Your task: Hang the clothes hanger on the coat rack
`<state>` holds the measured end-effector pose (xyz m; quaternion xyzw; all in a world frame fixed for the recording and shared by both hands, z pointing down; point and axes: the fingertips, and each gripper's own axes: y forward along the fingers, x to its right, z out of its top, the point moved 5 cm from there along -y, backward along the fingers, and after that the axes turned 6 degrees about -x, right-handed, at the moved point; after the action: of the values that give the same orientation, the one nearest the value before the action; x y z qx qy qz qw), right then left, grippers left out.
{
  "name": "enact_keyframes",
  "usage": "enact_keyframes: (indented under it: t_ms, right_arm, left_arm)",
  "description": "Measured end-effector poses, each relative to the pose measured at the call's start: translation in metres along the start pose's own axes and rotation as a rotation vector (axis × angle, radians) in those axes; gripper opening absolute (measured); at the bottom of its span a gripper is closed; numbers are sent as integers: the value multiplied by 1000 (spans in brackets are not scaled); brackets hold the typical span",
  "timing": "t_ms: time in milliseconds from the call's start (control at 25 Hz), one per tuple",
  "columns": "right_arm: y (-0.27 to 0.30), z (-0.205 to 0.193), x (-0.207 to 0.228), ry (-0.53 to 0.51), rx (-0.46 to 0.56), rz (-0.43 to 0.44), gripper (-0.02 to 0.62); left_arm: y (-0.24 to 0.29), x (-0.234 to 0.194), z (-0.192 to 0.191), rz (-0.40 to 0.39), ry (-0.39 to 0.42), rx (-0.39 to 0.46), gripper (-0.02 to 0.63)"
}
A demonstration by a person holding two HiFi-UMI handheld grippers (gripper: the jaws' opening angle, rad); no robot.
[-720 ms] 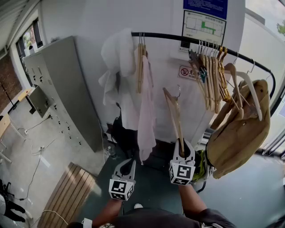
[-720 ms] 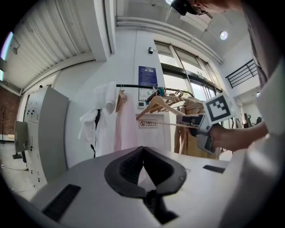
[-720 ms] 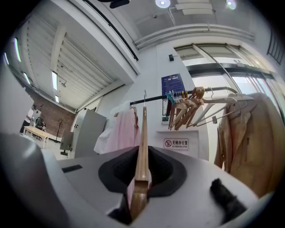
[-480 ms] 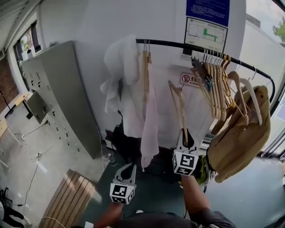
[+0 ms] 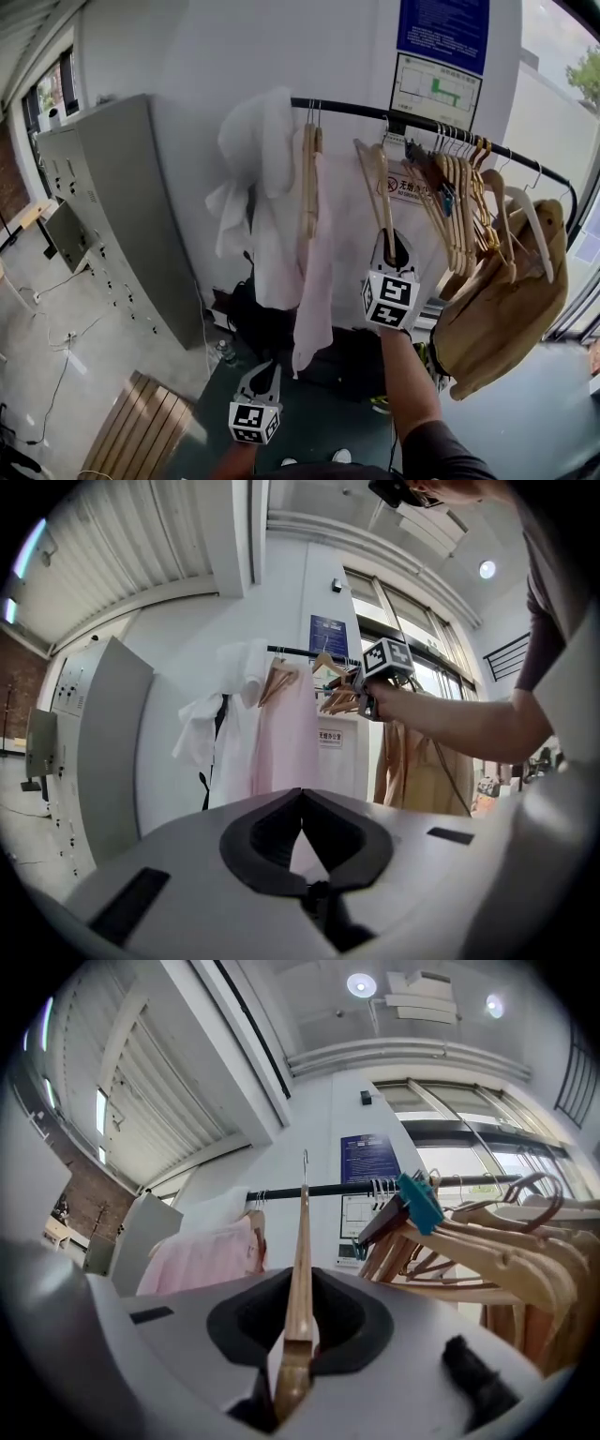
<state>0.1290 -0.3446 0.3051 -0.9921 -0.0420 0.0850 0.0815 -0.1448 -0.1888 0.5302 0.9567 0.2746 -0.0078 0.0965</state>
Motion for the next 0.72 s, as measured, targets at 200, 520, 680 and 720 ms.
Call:
enact_keyframes:
  t_ms: [200,520,680,720]
  right_arm:
    - [34,14,3,25,-15,-1,55]
    - [69,5,9,63,-69,9,55]
    - [78,-2,11,65,-91,13,55]
    - [79,-3,11,66,-95,13,55]
  left_arm:
    - [4,-2,9,27,2,30,9]
    - [2,-12,20,90,6,57,9]
    - [2,-12,17,107,6,48,9]
    - [2,-12,17,109,8,47,9]
